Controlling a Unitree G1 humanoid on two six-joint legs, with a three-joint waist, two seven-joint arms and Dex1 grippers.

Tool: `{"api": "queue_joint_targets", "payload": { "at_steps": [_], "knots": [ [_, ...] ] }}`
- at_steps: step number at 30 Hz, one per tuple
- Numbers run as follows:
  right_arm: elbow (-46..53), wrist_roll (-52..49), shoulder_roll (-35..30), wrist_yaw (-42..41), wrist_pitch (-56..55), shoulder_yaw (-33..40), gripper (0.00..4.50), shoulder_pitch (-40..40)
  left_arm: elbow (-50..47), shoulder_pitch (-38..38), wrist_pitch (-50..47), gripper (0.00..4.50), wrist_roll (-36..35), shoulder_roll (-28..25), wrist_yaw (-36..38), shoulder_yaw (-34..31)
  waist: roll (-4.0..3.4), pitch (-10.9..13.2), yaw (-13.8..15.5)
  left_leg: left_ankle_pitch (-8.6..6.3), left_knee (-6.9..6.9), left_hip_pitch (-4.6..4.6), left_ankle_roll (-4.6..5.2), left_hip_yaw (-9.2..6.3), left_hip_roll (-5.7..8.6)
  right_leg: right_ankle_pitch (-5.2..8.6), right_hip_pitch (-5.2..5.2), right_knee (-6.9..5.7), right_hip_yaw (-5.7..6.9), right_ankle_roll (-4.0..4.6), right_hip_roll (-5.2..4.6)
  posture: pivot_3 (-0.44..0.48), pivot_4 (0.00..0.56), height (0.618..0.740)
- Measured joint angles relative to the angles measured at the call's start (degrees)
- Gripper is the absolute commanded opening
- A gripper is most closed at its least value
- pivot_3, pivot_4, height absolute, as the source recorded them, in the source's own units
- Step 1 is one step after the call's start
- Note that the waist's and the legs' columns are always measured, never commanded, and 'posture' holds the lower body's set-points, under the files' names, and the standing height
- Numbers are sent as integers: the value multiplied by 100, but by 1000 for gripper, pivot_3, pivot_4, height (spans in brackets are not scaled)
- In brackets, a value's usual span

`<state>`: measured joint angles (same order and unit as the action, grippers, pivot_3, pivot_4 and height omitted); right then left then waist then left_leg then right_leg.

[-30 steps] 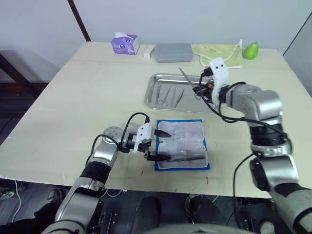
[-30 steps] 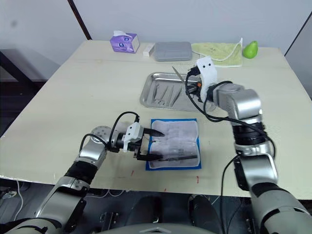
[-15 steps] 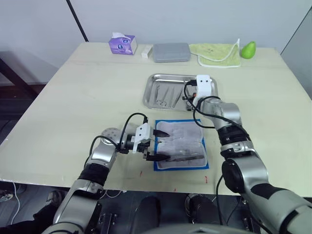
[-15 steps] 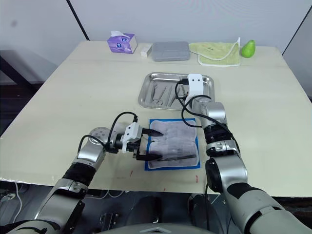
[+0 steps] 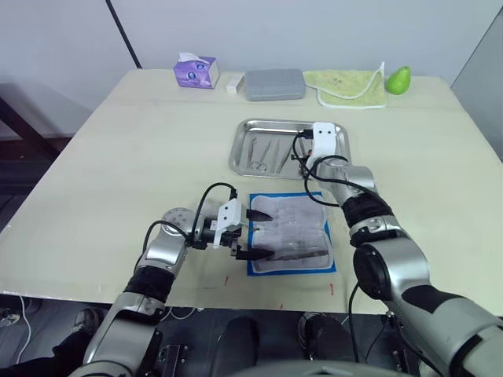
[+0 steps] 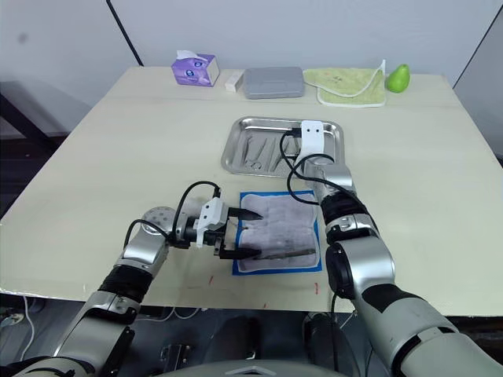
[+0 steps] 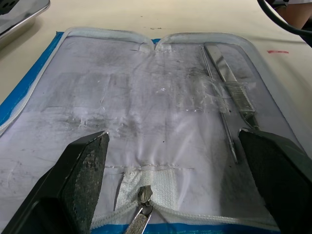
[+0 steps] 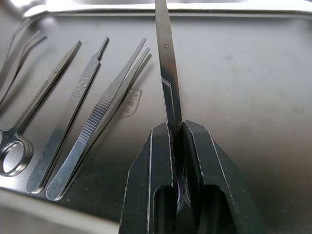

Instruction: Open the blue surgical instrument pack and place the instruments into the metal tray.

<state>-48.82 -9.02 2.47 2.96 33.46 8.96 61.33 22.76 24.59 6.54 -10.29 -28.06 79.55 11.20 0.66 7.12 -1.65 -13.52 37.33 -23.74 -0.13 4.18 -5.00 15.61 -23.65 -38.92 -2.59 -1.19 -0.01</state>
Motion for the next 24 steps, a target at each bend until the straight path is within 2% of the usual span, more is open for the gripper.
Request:
{"api": "queue_joint_targets", "payload": {
  "at_steps": [4, 5, 8, 10, 11, 13, 16, 20, 24],
  "knots": [
    [-136, 6, -5, -11, -97, -4, 25, 46, -15, -4, -7, 4500, 0, -2, -5, 1, 0, 0, -4, 0, 0, 0, 0, 0, 0, 0, 0, 1, 0, 0, 0, 0, 150, 740],
    [-157, 9, -10, -17, -123, -5, 824, 48, -16, -4, -10, 4500, 0, -2, -7, 1, 0, 0, -4, 0, 0, 0, 0, 0, 0, 0, 0, 1, 0, 0, 0, 0, 150, 740],
    [-220, 20, -15, -30, -127, -19, 1995, 48, -18, -4, -12, 4500, 0, -4, -18, 1, 0, 0, -6, 0, 0, 0, 0, 0, 0, 0, 0, 1, 0, 0, -1, 0, 150, 740],
    [-186, 38, -37, -129, -123, -61, 3117, 46, -21, -5, -13, 4500, 0, -5, -37, 1, 0, 0, -6, 0, 0, -1, 0, 0, 0, 0, 0, 1, 0, 0, -1, 0, 150, 740],
    [-26, 56, -62, -257, -110, -141, 3524, 21, -24, -6, -13, 4500, -1, -6, -43, 1, -2, 1, -7, 0, 0, -2, 0, 0, 0, 0, 0, 1, 0, 0, -1, 0, 150, 740],
    [323, 36, -90, -410, -42, -194, 3524, -61, -29, -5, -13, 4500, -1, -5, -47, 4, -3, 2, -5, 0, -1, -3, 0, -1, 0, 0, 0, 3, 1, 0, -1, 0, 150, 740],
    [1535, -75, -247, -982, 133, -410, 3524, -497, -45, -13, -18, 4500, -4, -7, -48, 3, -2, 2, -4, 0, -4, -3, 0, -2, 0, 0, 0, 5, 1, 0, -1, 0, 150, 740],
    [3494, -584, -603, -2402, -235, -812, 3524, -1726, -79, -39, -27, 4500, -53, -11, -43, 0, -6, 4, 7, -1, -9, -6, 0, -6, 0, 1, 0, 9, 5, -1, -1, 0, 150, 740],
    [5020, -1341, -1231, -3480, 85, -892, 3524, -2486, -74, -48, -27, 4500, -70, -17, -41, -3, -6, 6, 15, -1, -6, -2, 0, -6, 0, 1, 2, 7, 5, -1, -1, 0, 150, 740]
  ]
}}
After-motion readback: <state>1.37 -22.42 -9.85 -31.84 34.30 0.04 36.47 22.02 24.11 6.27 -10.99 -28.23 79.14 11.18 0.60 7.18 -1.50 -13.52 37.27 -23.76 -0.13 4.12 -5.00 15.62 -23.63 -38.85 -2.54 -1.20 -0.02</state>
